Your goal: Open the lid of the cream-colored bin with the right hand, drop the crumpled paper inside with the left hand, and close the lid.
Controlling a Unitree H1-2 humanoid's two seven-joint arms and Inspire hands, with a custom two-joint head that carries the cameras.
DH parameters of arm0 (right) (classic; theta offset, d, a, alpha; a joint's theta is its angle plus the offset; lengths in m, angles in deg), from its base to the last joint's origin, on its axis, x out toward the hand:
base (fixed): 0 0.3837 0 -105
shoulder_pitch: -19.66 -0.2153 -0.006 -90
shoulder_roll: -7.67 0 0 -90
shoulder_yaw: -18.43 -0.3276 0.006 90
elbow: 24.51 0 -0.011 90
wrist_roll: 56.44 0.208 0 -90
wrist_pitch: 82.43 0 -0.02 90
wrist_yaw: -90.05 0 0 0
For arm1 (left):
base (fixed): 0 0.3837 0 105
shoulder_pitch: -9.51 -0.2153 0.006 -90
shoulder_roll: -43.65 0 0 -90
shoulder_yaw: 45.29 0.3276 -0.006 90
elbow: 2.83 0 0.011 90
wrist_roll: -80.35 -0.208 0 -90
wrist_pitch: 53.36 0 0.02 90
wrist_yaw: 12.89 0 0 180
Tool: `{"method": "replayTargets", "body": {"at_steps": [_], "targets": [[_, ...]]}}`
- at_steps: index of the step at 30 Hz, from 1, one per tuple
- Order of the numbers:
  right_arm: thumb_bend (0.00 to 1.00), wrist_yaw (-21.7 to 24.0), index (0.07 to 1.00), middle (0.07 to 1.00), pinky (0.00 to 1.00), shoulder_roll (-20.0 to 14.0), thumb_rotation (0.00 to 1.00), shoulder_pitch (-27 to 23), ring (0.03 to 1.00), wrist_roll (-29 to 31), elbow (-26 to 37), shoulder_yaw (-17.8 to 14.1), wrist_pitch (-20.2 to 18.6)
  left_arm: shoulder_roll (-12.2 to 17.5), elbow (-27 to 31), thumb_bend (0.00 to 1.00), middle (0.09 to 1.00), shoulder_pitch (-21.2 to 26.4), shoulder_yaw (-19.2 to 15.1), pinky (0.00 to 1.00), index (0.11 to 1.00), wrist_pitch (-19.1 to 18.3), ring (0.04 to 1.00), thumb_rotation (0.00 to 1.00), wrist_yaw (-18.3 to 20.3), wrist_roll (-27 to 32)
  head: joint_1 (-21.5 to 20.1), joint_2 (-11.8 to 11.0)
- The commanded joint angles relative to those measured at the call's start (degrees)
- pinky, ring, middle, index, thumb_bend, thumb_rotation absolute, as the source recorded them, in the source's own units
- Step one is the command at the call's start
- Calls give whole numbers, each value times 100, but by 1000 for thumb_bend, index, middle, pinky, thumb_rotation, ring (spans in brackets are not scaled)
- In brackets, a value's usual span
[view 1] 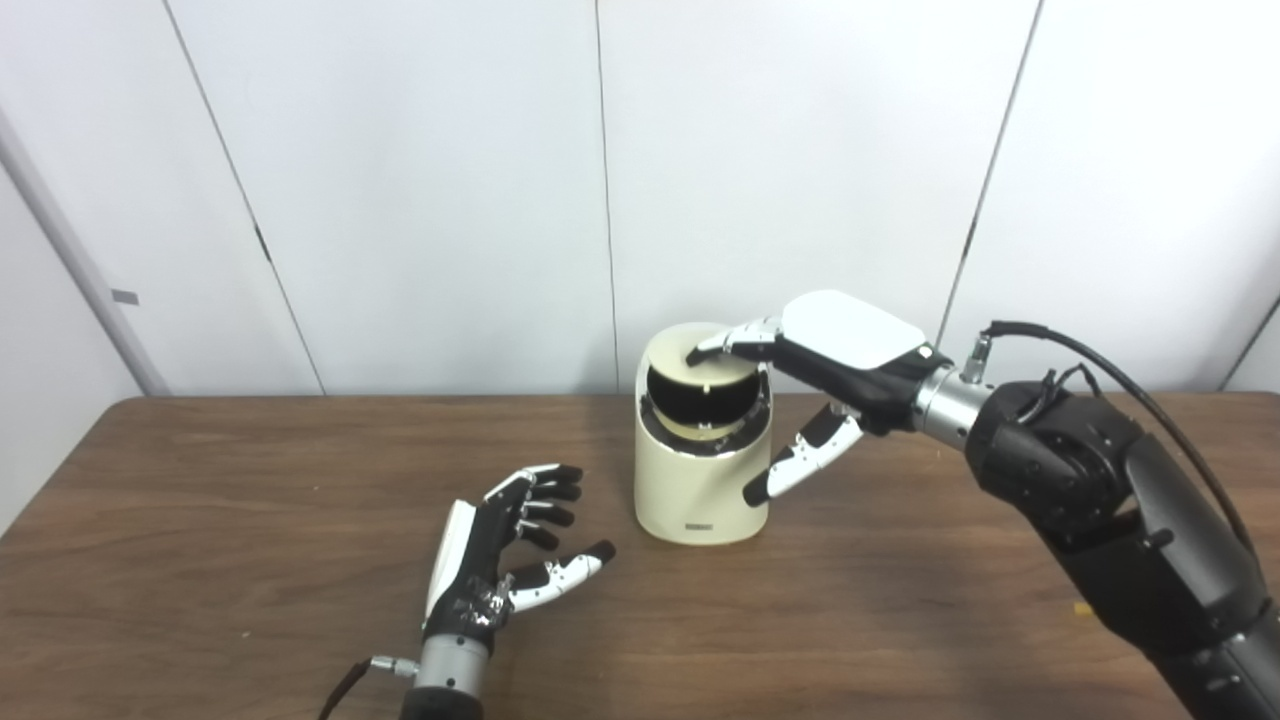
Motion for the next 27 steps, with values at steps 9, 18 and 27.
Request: {"method": "replayTargets", "body": {"at_steps": [9,18,27], "targets": [[767,199,834,833,745,-44,463,9,874,-183,226,18,12,-12,287,710,686,166,5,526,714,54,622,71,-74,-91,26,70],[756,216,819,823,757,-35,455,110,864,-276,186,84,76,-12,362,709,688,150,22,527,714,-55,625,76,-61,-115,38,131],[765,316,805,823,760,-85,484,125,874,-224,166,143,230,-35,438,706,689,150,35,526,713,-141,624,72,-59,-137,35,219]]}}
